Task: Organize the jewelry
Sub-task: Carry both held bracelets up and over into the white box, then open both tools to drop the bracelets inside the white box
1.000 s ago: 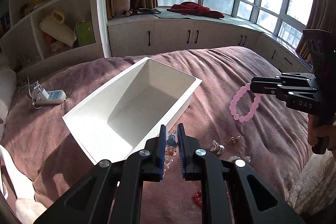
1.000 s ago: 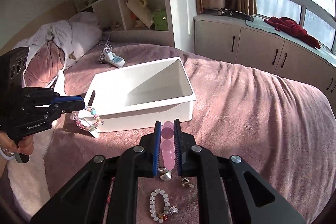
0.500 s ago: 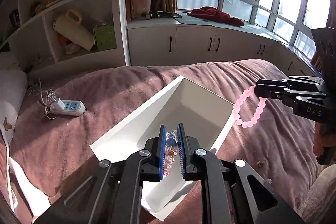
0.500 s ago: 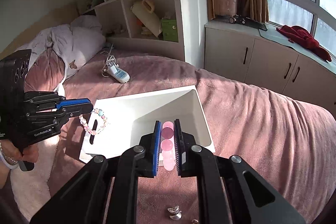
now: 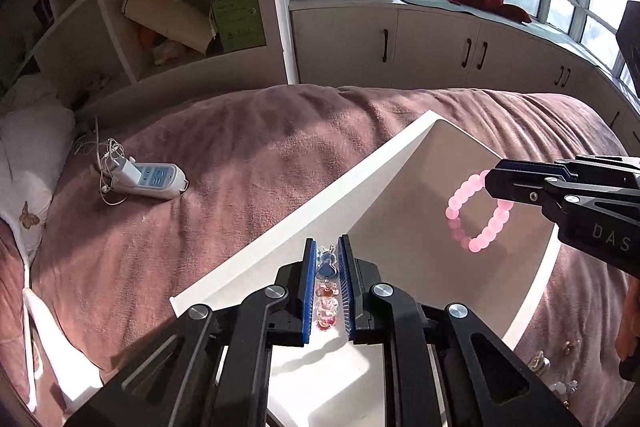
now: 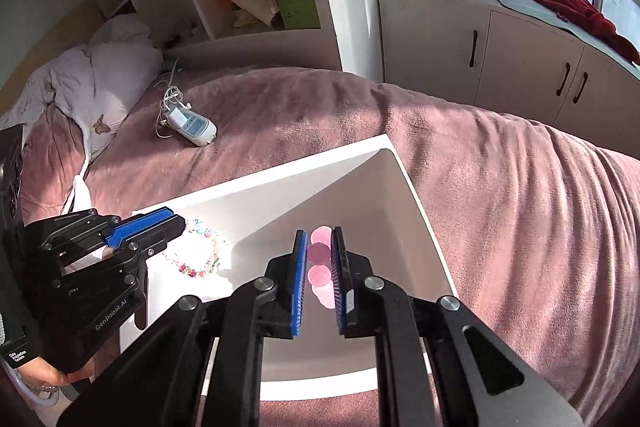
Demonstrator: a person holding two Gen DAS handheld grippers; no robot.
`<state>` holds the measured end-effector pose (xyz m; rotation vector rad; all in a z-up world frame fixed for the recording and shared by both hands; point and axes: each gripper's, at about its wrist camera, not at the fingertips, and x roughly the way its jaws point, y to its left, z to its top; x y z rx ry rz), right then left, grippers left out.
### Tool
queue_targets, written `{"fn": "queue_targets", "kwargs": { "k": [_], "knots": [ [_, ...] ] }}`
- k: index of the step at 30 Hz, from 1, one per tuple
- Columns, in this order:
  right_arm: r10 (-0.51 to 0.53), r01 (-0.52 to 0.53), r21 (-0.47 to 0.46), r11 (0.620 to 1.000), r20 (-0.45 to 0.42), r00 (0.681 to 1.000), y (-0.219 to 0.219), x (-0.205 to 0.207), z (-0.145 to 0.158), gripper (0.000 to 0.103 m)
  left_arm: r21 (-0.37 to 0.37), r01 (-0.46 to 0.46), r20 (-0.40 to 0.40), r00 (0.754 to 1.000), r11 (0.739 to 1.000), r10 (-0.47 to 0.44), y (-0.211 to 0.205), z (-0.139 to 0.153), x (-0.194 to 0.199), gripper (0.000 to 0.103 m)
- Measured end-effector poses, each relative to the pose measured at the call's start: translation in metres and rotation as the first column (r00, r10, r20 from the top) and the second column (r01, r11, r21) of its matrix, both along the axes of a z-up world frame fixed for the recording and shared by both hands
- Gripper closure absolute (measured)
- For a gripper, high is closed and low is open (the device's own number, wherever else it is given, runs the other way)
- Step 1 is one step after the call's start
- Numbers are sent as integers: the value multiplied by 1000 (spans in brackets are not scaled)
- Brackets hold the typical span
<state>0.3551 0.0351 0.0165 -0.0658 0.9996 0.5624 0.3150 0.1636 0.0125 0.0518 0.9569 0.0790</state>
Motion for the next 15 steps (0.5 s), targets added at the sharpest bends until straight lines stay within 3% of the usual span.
{"fn": "queue_targets", "kwargs": {
  "k": [6,9,11,13,15],
  "knots": [
    [-9,5,-113,994,-32,999,12,6,-37,90,24,-14,-72,997,1000,16,-3,-34,7,86],
    [-3,0,-168,986,-18,1000,16,4,-48,88,53,-7,-76,997,999,11,-8,-40,5,63],
    [-10,5,-147,989,-33,999,15,6,-50,78,58,-7,-62,998,998,10,-10,-38,4,56],
    [-16,13,-134,991,-22,1000,13,4,-47,53,56,-12,-49,999,998,15,-9,-34,3,52],
    [-15,18,-135,991,22,1000,11,0,-40,52,55,-15,-35,999,998,17,-8,-29,0,50]
  ]
}}
